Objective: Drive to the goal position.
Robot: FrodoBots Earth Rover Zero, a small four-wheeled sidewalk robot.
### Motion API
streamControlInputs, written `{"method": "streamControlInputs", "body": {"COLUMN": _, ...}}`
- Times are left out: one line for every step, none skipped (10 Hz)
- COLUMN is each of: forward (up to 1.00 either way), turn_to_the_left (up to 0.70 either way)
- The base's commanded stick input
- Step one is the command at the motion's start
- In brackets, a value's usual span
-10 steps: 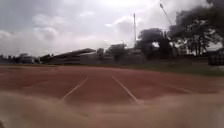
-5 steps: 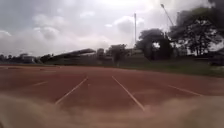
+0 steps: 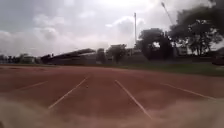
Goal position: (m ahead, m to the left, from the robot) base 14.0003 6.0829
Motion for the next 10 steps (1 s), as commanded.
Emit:
{"method": "streamControlInputs", "body": {"forward": 0.45, "turn_to_the_left": 0.0}}
{"method": "streamControlInputs", "body": {"forward": 0.45, "turn_to_the_left": 0.0}}
{"method": "streamControlInputs", "body": {"forward": 0.45, "turn_to_the_left": 0.0}}
{"method": "streamControlInputs", "body": {"forward": 0.45, "turn_to_the_left": 0.0}}
{"method": "streamControlInputs", "body": {"forward": 0.45, "turn_to_the_left": 0.0}}
{"method": "streamControlInputs", "body": {"forward": 0.45, "turn_to_the_left": 0.0}}
{"method": "streamControlInputs", "body": {"forward": 0.45, "turn_to_the_left": 0.0}}
{"method": "streamControlInputs", "body": {"forward": 0.45, "turn_to_the_left": 0.0}}
{"method": "streamControlInputs", "body": {"forward": 0.45, "turn_to_the_left": 0.0}}
{"method": "streamControlInputs", "body": {"forward": 0.45, "turn_to_the_left": 0.0}}
